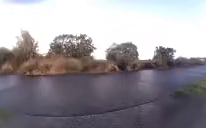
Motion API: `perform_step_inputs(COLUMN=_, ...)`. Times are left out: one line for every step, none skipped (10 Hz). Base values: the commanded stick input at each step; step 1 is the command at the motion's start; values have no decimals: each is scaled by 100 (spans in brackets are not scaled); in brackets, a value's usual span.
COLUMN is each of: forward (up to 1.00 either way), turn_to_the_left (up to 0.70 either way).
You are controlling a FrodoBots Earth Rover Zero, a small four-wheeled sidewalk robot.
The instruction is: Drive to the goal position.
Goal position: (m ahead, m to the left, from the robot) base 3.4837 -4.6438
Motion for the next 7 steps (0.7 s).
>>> perform_step_inputs(forward=45, turn_to_the_left=-27)
perform_step_inputs(forward=45, turn_to_the_left=-27)
perform_step_inputs(forward=45, turn_to_the_left=-27)
perform_step_inputs(forward=45, turn_to_the_left=-27)
perform_step_inputs(forward=45, turn_to_the_left=-27)
perform_step_inputs(forward=45, turn_to_the_left=-27)
perform_step_inputs(forward=45, turn_to_the_left=-27)
